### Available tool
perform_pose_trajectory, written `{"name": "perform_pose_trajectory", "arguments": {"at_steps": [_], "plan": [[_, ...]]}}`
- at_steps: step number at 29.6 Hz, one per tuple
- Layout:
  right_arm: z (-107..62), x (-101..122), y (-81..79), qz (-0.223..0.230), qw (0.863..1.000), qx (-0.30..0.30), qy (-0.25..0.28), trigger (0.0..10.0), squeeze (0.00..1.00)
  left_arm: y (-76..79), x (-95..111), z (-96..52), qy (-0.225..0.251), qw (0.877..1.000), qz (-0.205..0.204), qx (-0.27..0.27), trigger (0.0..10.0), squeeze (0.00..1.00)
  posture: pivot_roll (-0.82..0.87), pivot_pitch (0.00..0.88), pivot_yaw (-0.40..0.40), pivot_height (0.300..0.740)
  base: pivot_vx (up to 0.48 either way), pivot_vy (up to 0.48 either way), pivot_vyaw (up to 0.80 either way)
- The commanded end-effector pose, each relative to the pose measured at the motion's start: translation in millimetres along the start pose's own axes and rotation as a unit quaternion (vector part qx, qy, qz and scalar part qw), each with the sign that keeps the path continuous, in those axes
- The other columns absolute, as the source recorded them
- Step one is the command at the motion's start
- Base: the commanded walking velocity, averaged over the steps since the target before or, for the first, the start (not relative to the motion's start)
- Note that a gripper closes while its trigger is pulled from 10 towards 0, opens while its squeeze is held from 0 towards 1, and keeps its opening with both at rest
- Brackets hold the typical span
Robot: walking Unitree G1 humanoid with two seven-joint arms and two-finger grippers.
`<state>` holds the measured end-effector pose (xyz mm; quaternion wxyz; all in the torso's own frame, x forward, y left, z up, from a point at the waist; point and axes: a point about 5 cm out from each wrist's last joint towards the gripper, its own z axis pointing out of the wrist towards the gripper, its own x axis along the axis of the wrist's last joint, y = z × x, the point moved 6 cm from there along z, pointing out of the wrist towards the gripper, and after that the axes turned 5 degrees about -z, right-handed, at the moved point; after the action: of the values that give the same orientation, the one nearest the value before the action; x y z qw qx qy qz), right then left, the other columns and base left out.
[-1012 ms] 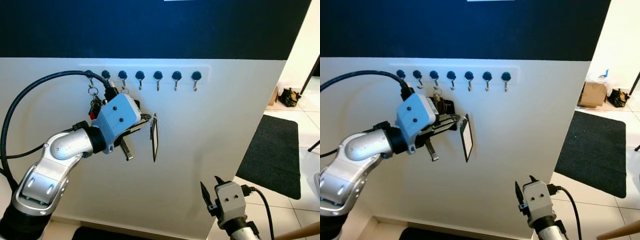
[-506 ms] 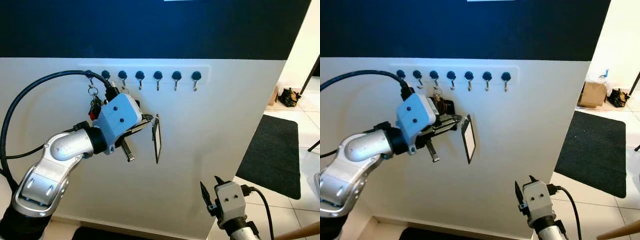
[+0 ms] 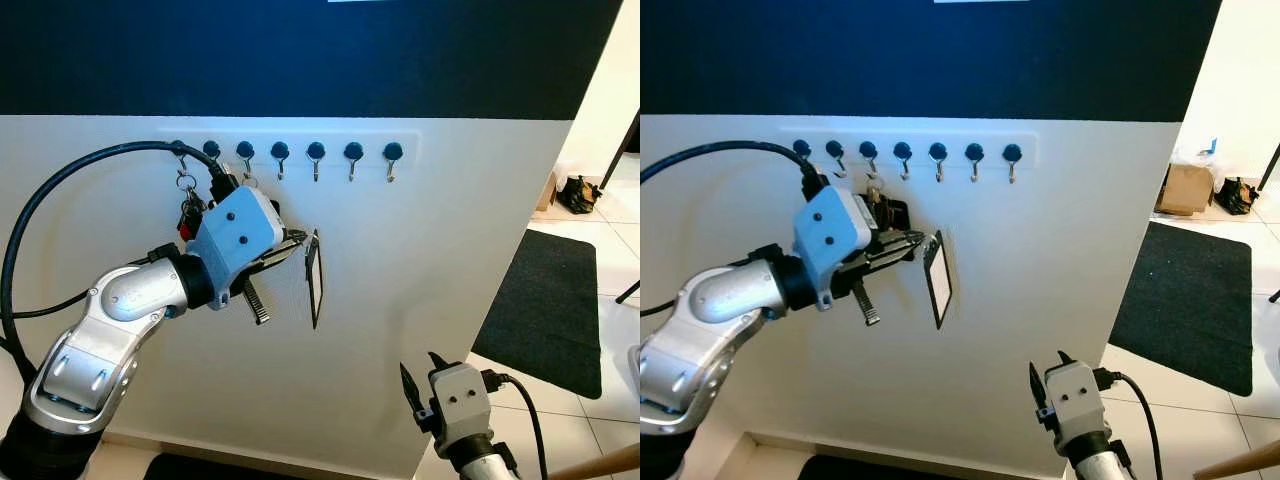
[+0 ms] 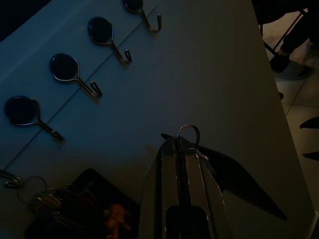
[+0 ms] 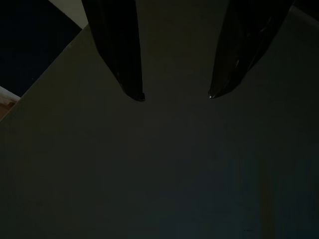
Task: Hang keys on a hook
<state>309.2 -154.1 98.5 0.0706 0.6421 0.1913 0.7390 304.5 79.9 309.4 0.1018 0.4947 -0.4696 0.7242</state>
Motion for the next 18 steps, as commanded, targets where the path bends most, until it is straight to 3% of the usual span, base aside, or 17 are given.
{"name": "perform_pose_trajectory", "arguments": {"at_steps": [1, 18], "plan": [[-0.6, 1.1, -3.6, 0.000, 1.000, 0.004, 0.000, 10.0, 0.00, 5.0, 2.1, 1.9, 0.005, 1.000, -0.003, -0.005, 10.0, 0.00, -0.01, 0.117, 0.082, 0.740, 0.000, 0.000, 0.00], [-0.6, 1.0, -4.2, -0.001, 1.000, 0.006, -0.001, 10.0, 0.00, 4.7, 0.7, 1.5, 0.003, 1.000, -0.004, -0.003, 10.0, 0.00, -0.01, 0.119, 0.080, 0.740, 0.000, 0.000, 0.00]]}}
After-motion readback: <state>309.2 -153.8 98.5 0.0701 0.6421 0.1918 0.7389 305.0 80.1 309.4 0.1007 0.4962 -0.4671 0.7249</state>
